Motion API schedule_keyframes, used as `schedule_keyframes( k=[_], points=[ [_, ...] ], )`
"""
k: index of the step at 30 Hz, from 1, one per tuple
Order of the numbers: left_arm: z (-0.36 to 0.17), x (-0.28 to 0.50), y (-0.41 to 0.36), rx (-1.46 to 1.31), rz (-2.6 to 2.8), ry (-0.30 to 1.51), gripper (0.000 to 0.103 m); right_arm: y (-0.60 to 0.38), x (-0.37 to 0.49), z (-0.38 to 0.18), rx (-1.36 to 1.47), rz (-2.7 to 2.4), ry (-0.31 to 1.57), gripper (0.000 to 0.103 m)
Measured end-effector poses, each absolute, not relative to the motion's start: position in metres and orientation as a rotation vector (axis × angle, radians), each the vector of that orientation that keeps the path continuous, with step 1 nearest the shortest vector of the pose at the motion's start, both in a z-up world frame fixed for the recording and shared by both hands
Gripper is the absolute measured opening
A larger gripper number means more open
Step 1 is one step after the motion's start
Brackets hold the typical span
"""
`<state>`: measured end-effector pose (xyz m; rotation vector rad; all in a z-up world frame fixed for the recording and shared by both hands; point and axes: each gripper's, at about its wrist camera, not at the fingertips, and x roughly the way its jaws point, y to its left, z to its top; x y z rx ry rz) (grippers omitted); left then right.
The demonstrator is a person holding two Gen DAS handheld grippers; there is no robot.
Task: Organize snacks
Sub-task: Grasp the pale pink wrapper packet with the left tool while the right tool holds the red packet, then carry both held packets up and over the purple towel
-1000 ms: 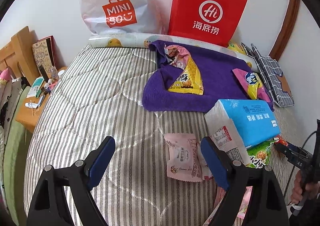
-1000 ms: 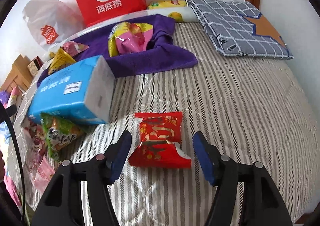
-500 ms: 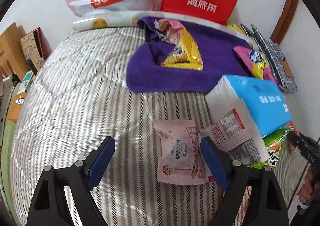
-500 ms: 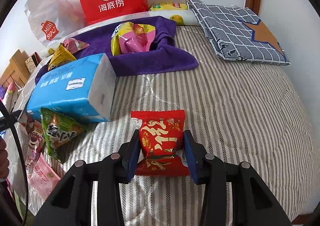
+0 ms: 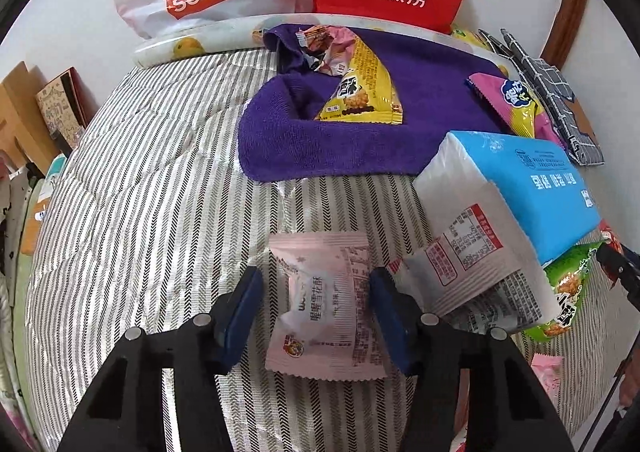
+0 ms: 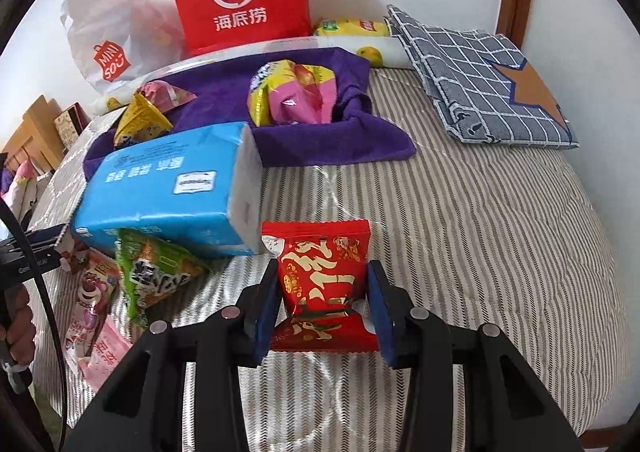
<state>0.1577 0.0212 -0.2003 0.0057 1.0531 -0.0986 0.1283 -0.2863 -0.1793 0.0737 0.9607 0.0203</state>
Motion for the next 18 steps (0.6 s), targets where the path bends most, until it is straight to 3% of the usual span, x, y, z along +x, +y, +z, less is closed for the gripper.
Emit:
schedule_keyframes(
  k=[3,7,11,18],
  points=[
    [-0.202,0.158,0.019,0.015,-0.095,1.055,0.062,-0.282,0.128,-0.177,0.07,0.028,0.956,0.041],
    [-0.204,0.156,0.012,0.059,-0.079,1.042,0.061,-0.278,0.127,-0.173,0.061,0.037,0.945,0.041],
    [-0.2,0.155,0.011,0.062,-0.089,1.031,0.042,-0.276,0.125,-0.169,0.052,0.04,0.933,0.041],
    [-0.194,0.153,0.016,0.027,-0.101,1.029,0.038,-0.273,0.122,-0.163,0.044,0.045,0.921,0.041]
  ],
)
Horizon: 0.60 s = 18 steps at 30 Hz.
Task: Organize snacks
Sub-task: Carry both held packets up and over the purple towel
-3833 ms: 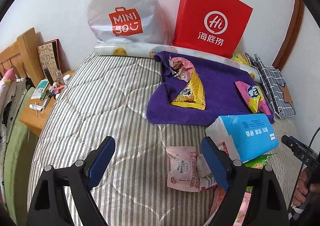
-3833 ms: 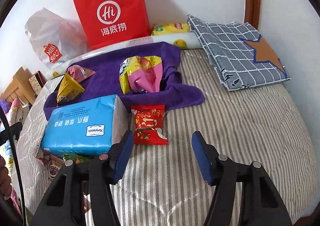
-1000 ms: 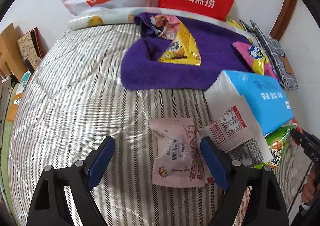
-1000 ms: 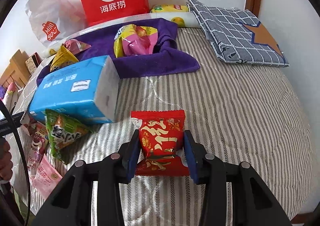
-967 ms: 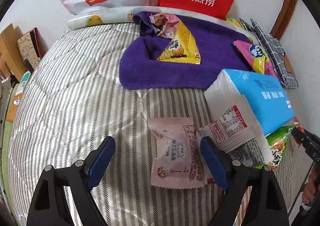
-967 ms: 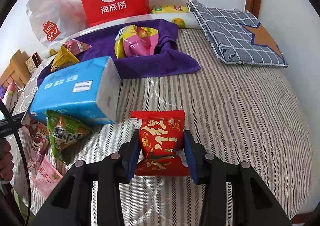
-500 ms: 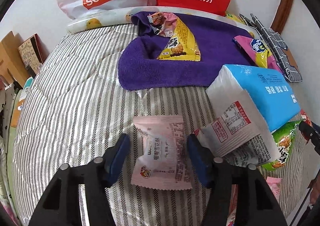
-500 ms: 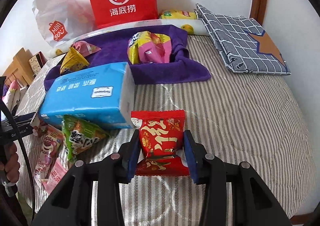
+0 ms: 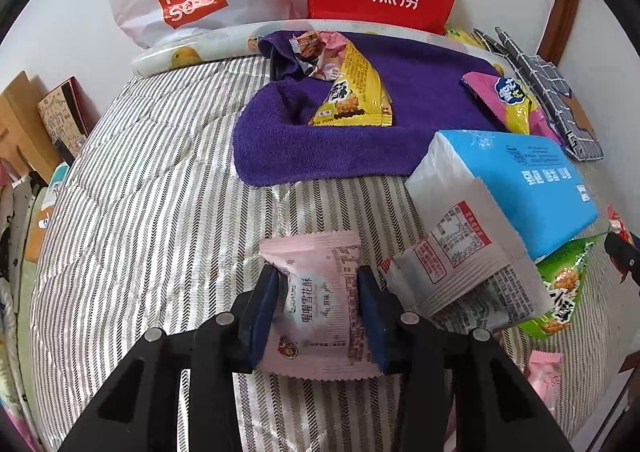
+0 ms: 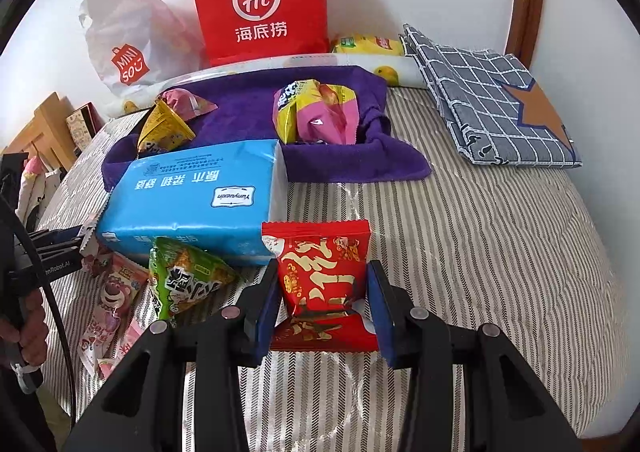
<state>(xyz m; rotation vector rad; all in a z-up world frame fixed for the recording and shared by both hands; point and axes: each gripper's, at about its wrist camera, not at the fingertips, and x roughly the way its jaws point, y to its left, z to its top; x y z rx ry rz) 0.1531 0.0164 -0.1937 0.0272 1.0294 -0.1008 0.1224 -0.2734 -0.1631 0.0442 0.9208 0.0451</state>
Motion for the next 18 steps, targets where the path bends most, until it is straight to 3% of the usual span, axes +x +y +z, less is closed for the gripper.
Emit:
schedule_keyframes(
  k=[18],
  points=[
    [-0.136,0.118,0.028,-0.052,-0.118,0.945,0.038,-0.271,0.094,-0.115,0.041,0.051,0.834,0.041]
  ],
)
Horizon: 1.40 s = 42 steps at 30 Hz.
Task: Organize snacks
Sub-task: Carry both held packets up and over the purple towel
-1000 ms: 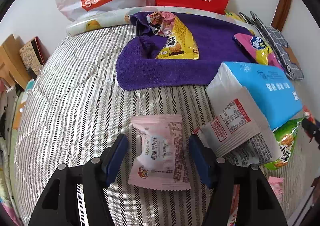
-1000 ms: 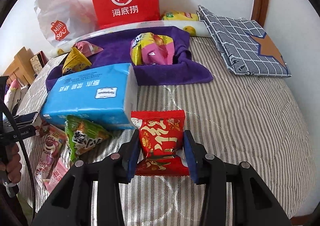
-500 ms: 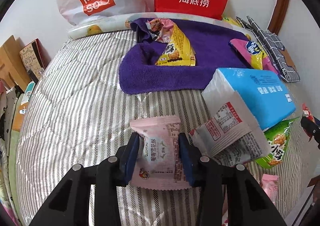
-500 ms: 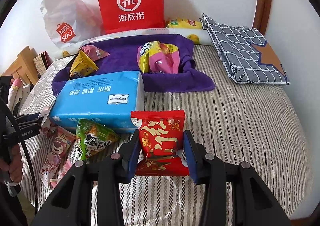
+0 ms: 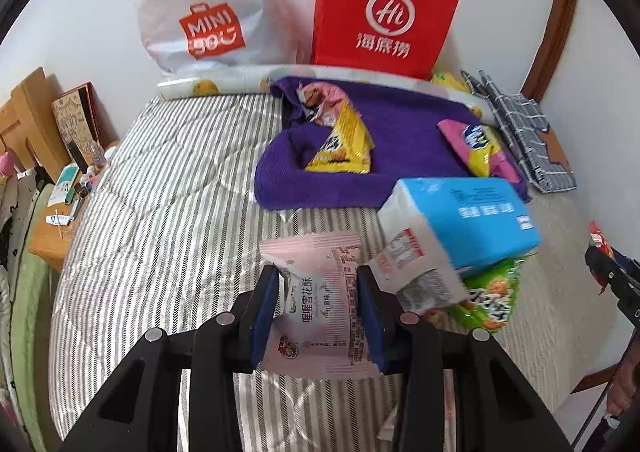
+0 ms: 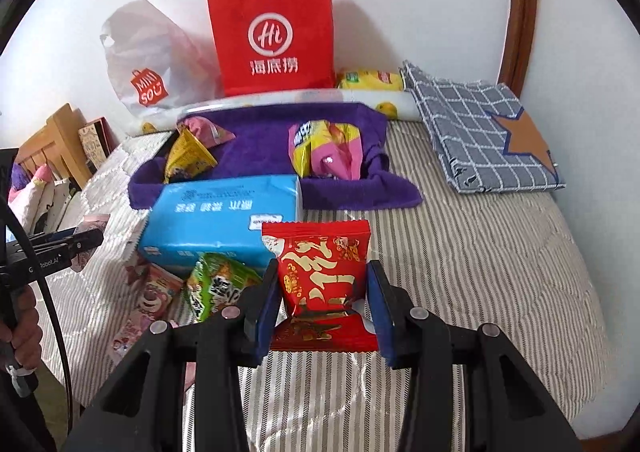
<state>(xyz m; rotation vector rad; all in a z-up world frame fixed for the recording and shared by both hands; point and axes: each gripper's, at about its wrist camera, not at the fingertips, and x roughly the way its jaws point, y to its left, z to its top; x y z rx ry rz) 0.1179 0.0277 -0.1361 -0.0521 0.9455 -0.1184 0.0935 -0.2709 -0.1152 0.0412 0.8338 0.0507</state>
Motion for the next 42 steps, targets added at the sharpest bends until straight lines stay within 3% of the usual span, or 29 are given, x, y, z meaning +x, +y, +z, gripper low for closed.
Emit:
schedule_keyframes(
  k=[20,42],
  points=[
    [-0.072,0.095,-0.005,-0.097,-0.193,0.875,0.038,-0.282,0.075,-0.058,0.064,0.038,0.752,0.041],
    [-0.04,0.131,-0.02,-0.082,-0.205,0.848,0.038,-0.275,0.119,-0.033,0.075,0.07,0.724,0.041]
  ],
)
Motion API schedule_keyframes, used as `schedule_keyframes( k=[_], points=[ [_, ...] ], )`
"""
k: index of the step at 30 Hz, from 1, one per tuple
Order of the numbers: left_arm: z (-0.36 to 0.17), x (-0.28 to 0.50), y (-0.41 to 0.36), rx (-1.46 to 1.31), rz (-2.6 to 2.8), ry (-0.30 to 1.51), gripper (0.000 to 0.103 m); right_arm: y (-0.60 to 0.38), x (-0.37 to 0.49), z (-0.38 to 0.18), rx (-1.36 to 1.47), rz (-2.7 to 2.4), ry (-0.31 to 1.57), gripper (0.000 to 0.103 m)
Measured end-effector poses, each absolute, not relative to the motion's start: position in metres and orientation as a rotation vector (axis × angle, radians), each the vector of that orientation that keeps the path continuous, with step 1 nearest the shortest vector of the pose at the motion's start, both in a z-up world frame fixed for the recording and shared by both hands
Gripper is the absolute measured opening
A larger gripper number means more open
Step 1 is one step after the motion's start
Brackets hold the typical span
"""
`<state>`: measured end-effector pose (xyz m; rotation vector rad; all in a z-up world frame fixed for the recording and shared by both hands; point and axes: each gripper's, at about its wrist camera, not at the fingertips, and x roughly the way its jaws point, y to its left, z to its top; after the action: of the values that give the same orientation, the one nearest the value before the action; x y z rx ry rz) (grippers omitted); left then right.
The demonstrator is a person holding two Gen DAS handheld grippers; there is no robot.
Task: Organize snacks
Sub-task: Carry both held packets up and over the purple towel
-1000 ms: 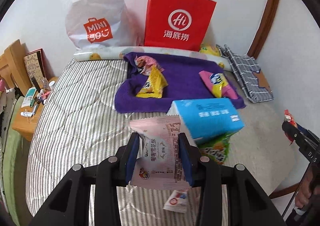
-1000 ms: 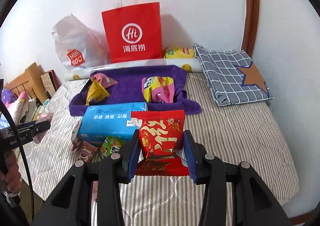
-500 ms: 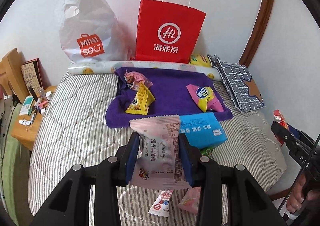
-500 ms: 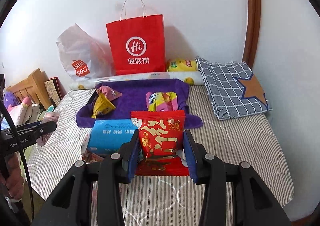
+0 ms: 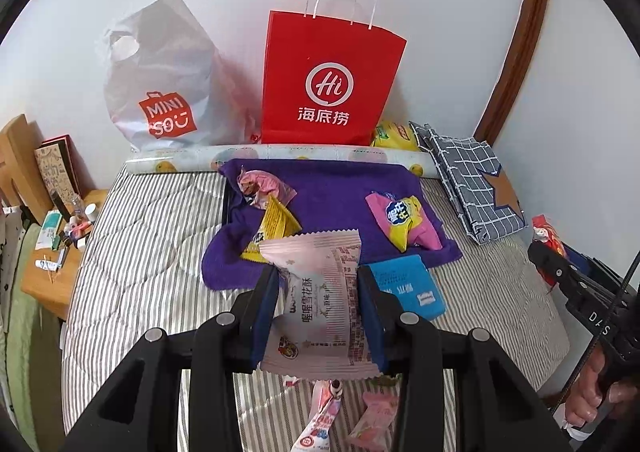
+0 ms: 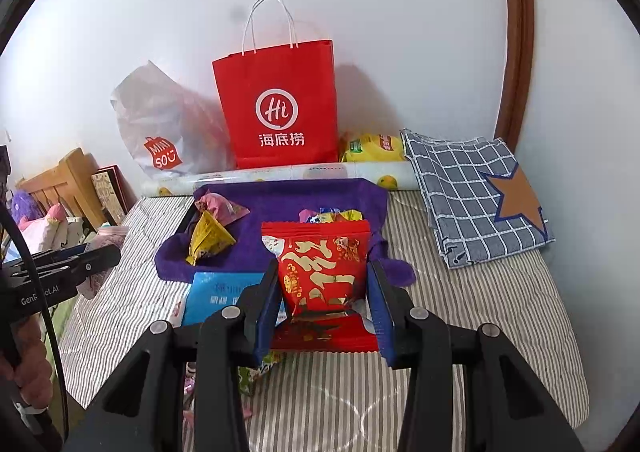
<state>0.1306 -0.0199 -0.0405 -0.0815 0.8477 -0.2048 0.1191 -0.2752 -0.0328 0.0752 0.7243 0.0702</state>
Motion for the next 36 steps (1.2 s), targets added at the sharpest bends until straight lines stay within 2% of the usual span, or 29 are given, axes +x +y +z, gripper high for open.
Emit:
schedule_keyframes(
  k=[20,36],
  points=[
    [-0.046,0.18,-0.019,-0.102,-0.202,0.866,0.038,-0.28,0.173,-0.031,0.08,0.065,0.72,0.041],
    [-0.065,0.248,0.002,-0.136,-0.186,0.892,0.038,-0.276,0.255,-0.056,0.075,0.074,0.76,0.041]
  ],
)
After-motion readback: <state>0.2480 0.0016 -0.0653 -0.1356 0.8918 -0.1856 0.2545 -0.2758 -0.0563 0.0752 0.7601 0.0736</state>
